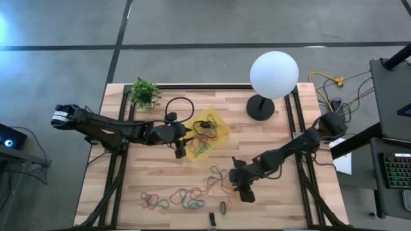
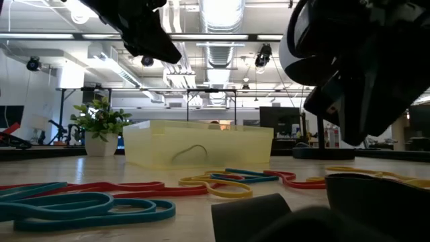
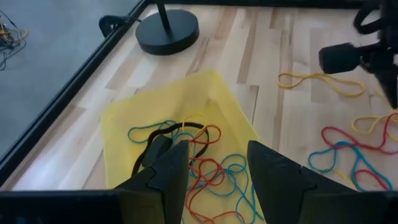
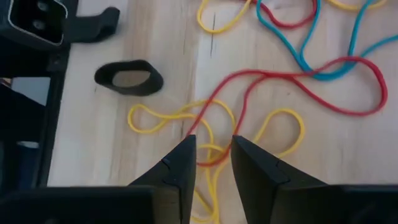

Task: Pick and place rubber bands into bin
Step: Put the yellow rubber band into the yellow bin

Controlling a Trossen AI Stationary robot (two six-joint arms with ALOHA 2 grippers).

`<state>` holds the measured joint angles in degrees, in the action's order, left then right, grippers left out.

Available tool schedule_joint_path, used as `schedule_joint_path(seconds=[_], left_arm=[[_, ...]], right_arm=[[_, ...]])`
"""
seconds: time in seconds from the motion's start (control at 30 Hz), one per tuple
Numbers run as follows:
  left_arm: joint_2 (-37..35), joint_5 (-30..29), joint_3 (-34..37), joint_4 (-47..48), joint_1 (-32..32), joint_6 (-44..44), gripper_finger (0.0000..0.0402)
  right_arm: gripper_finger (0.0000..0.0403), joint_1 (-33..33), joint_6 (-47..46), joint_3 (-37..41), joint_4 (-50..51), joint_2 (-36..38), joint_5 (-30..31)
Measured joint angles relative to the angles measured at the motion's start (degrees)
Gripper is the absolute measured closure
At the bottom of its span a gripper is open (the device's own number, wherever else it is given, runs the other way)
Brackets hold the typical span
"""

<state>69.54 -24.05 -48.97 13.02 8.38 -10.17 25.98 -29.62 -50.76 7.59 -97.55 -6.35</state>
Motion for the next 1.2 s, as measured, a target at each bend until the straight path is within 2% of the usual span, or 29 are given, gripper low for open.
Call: schedule_joint_path(seconds=[0.47, 0.87, 1.2], left_arm=[[0.0, 0.2, 1.8, 0.0, 0.3, 0.0, 0.0253], [-0.7, 0.2, 2.9, -0.1, 0.4, 0.0, 0.0253], [-1.0, 0.2, 3.2, -0.1, 0.4, 0.0, 0.0253]], right_arm=[[0.0331, 0.0, -7.2, -0.3, 2.1, -1.1, 5.0], [0.0321, 0.0, -6.2, -0.6, 0.8, -5.5, 5.1], [0.0334, 0.1, -5.0, -1.4, 0.2, -6.5, 5.2]])
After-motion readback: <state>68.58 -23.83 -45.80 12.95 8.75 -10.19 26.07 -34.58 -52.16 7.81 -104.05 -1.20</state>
